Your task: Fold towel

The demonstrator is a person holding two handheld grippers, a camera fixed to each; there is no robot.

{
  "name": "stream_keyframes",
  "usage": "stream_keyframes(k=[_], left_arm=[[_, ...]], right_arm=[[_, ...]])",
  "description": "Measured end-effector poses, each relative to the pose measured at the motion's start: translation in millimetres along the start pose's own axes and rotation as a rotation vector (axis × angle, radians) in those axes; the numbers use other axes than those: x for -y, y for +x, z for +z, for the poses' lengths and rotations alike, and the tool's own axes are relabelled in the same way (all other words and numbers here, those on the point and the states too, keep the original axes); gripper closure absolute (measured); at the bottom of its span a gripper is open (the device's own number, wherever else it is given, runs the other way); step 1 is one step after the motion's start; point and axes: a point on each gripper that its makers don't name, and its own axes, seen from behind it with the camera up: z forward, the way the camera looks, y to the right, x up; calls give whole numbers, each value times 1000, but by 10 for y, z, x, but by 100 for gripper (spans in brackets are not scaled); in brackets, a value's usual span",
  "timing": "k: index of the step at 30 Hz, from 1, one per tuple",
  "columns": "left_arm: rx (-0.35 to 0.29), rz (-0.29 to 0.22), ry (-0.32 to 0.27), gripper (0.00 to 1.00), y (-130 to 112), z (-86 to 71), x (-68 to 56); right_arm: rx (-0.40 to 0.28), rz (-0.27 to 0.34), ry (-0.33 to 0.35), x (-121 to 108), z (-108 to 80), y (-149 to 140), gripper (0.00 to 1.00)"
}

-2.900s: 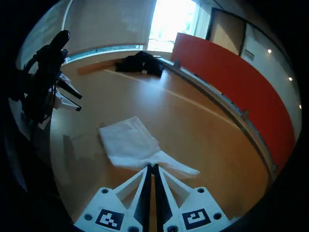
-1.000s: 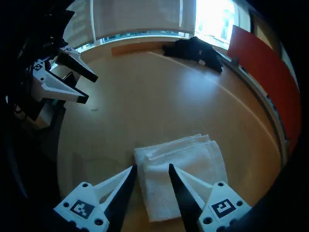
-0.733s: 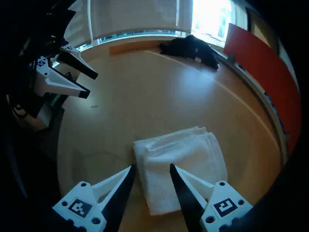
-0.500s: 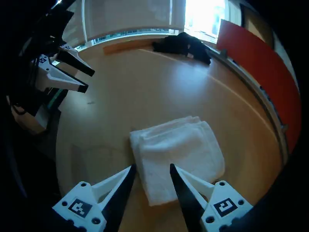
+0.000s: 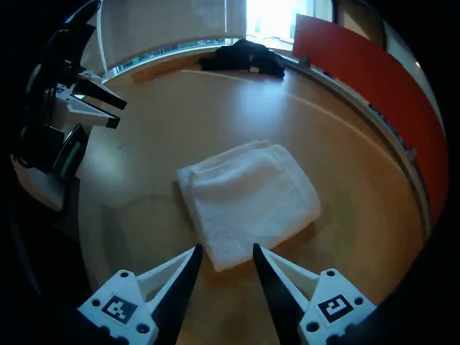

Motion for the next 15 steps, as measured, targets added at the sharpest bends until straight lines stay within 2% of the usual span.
stream_keyframes(k=[15], left_arm=[[5,10,-9,10,-6,40,-50]], right_arm=[[15,58,-49,10,36,-219,33]])
